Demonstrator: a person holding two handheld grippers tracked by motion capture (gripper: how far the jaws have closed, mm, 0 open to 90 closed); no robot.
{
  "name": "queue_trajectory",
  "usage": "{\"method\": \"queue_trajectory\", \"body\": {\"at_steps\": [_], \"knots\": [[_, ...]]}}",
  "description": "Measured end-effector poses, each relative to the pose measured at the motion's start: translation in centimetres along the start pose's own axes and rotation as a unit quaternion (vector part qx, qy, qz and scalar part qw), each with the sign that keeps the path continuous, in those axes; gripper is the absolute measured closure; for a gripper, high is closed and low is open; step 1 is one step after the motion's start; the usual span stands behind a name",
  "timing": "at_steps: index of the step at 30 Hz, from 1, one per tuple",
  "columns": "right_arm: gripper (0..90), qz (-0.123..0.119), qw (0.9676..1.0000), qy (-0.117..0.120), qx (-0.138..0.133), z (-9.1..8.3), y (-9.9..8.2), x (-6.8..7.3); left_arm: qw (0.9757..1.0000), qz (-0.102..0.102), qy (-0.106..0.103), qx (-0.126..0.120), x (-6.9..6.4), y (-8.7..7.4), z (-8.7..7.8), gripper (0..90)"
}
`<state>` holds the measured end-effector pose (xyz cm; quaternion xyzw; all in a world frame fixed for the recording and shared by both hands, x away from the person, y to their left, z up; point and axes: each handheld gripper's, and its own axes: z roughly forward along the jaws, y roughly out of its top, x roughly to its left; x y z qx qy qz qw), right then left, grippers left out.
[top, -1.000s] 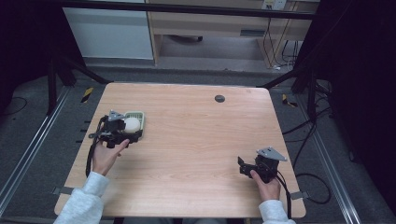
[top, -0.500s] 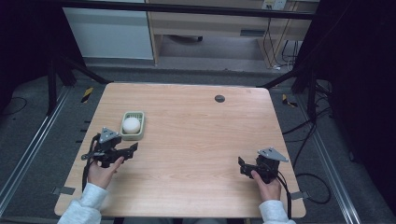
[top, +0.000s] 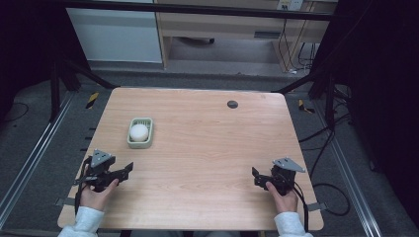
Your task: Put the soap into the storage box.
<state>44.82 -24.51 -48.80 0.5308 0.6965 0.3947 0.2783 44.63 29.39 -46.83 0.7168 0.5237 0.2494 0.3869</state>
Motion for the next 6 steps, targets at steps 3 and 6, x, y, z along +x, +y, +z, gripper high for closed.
{"method": "queue_trajectory", "body": {"at_steps": [3,6], "knots": [[3.5,-0.001,1.0,-0.001,0.0,-0.03,0.0,0.0,1.0,-0.005,0.002,-0.003,0.33,-0.3,-0.23,26.5],[3.5,-0.001,1.0,0.0,0.0,-0.08,-0.01,-0.04,0.9999,-0.01,0.004,-0.001,0.68,-0.62,-0.34,26.3]]}}
